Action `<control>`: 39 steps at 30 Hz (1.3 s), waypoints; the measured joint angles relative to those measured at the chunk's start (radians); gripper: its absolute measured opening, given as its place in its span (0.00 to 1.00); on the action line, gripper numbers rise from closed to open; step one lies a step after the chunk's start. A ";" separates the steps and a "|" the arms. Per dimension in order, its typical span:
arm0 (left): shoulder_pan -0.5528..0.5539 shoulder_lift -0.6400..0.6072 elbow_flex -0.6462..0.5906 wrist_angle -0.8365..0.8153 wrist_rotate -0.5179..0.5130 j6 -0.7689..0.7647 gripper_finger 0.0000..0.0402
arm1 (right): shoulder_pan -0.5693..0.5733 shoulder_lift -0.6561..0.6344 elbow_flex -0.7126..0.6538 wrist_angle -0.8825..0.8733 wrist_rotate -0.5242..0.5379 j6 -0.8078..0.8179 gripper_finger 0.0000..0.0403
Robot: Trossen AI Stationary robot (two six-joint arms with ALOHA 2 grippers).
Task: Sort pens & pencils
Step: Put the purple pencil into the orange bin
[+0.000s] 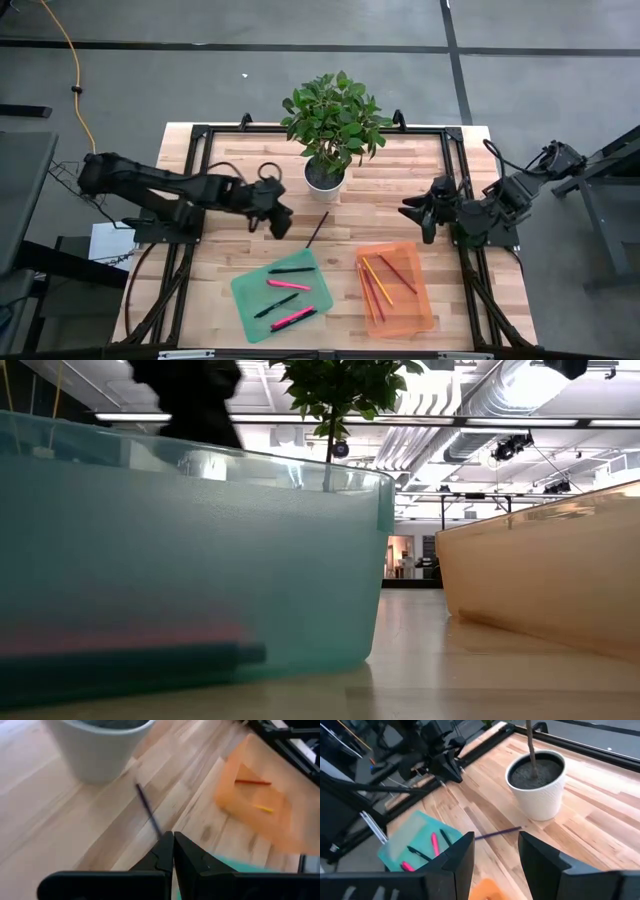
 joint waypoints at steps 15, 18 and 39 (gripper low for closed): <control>0.022 0.389 0.353 -0.224 0.056 0.018 0.00 | 0.005 -0.125 0.000 -0.144 -0.025 -0.057 0.36; 0.022 0.435 0.401 -0.244 0.056 0.018 0.00 | 0.005 -0.159 0.000 -0.147 -0.026 -0.084 0.36; 0.015 0.651 0.639 -0.348 0.042 -0.051 0.00 | 0.005 -0.261 0.000 -0.308 -0.072 -0.090 0.36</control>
